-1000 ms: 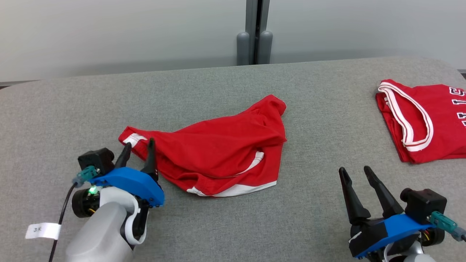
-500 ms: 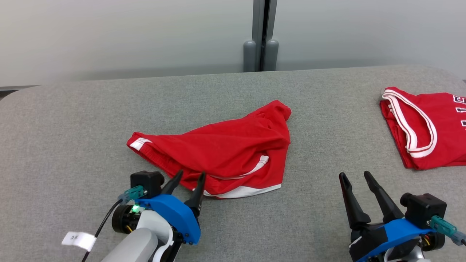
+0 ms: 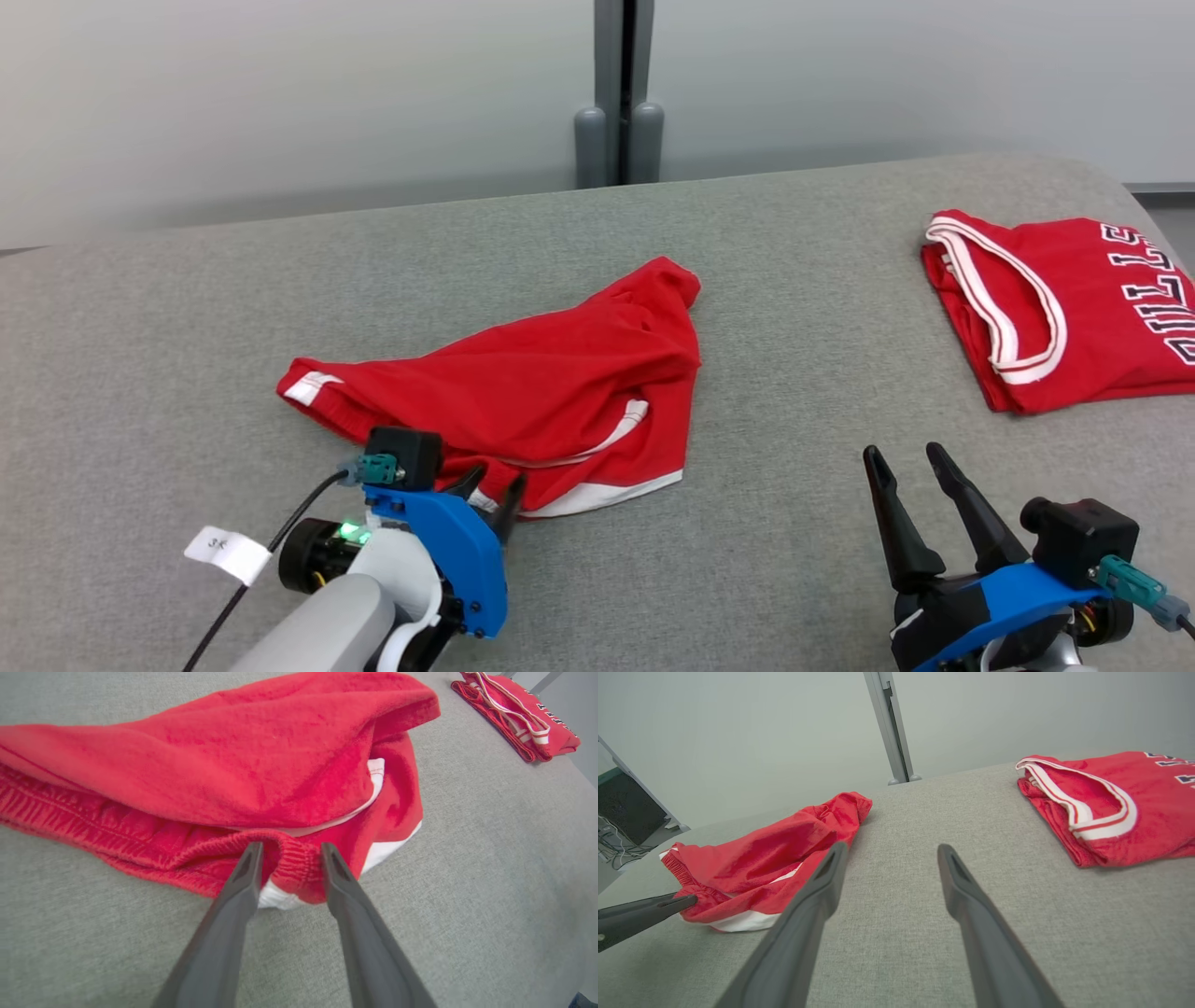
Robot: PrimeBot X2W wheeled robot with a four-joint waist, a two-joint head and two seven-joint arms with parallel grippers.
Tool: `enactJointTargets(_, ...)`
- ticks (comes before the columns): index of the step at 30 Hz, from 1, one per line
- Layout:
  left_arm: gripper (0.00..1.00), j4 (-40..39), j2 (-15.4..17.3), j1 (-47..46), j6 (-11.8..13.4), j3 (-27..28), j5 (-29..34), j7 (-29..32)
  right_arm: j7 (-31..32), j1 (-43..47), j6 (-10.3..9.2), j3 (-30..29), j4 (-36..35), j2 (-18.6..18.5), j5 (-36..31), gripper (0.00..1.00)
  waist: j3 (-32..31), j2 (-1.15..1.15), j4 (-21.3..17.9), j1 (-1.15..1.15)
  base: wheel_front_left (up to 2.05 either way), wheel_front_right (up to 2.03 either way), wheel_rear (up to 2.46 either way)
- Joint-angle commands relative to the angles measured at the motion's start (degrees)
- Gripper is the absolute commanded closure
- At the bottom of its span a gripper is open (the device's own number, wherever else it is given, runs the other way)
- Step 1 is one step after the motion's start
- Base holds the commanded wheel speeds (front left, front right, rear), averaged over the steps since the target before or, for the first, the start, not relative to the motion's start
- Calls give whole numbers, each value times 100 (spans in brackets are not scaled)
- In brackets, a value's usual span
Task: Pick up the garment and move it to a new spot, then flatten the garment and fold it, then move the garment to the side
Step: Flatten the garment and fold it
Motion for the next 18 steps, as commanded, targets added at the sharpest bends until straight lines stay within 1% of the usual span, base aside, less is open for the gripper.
enactJointTargets(1, 47, 11, 73, -101, 9, -14, 15, 93, -32, 25, 3, -3, 2, -2, 43, 0, 14, 0, -73, 0, 0, 0, 0)
enactJointTargets(2, 63, 20, 93, -112, 3, -19, -5, 144, -34, 22, 3, -11, 1, -2, 47, 0, 17, 0, -101, 0, 0, 0, 0)
enactJointTargets(3, 100, 36, 116, -121, 3, -17, -34, 211, -40, 15, 3, -13, 2, -2, 52, 0, 20, 0, -133, 0, 0, 0, 0)
enactJointTargets(5, 100, 37, 154, -136, -31, -5, -69, 276, -48, 0, 3, -17, -2, -1, 43, 0, 30, 0, -180, 0, 0, 0, 0)
enactJointTargets(7, 100, -11, 127, -140, -39, 93, -144, 164, -57, 8, 3, -41, -5, -1, 49, 0, 42, 0, -198, 0, 0, 0, 0)
enactJointTargets(11, 100, -241, -38, -191, -78, 364, -256, -336, -77, 52, 3, -98, -20, -2, 51, 0, 75, 0, -172, 0, 0, 0, 0)
enactJointTargets(14, 100, -529, -284, -336, -234, 552, -403, -663, -76, 65, 3, -170, -32, -1, 32, 0, 85, 0, -88, 0, 0, 0, 0)
enactJointTargets(18, 100, -768, -570, -818, -421, 687, -456, -867, -47, -17, 3, -164, -54, -2, 23, 0, 74, 0, -21, 0, 0, 0, 0)
